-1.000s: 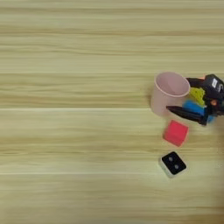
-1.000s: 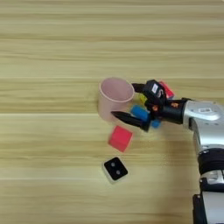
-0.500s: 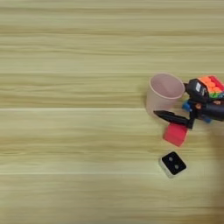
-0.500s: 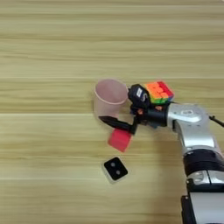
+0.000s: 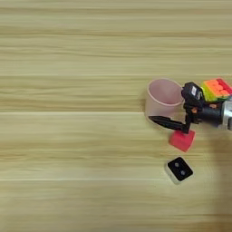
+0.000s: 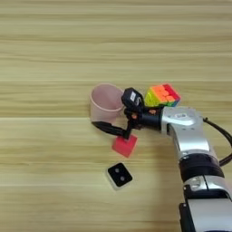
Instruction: Move the objects on the table
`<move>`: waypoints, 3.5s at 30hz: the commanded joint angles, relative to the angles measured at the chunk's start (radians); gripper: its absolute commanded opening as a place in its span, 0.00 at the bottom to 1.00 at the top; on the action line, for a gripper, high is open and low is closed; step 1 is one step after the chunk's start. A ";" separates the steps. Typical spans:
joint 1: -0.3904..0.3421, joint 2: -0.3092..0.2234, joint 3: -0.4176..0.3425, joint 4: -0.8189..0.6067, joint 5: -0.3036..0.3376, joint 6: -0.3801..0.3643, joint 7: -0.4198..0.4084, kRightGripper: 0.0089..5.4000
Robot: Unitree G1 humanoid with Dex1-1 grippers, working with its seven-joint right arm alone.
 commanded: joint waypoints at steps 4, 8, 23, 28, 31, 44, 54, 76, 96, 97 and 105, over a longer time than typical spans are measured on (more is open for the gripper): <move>-0.011 0.010 0.024 -0.110 0.015 0.027 -0.001 1.00; 0.013 0.032 0.046 -0.146 0.015 0.042 -0.001 1.00; 0.077 0.074 0.090 -0.317 0.036 0.114 -0.004 1.00; 0.118 0.085 0.116 -0.421 0.044 0.151 -0.006 1.00; 0.138 0.087 0.130 -0.470 0.048 0.171 -0.005 1.00; 0.178 0.118 0.207 -0.538 0.046 0.215 -0.010 1.00; 0.186 0.139 0.250 -0.538 0.041 0.223 -0.017 1.00; 0.149 0.211 0.342 -0.549 0.017 0.233 -0.035 1.00; 0.135 0.248 0.386 -0.567 0.014 0.249 -0.048 1.00; 0.135 0.251 0.387 -0.568 0.014 0.250 -0.048 1.00; 0.137 0.254 0.383 -0.565 0.020 0.250 -0.051 1.00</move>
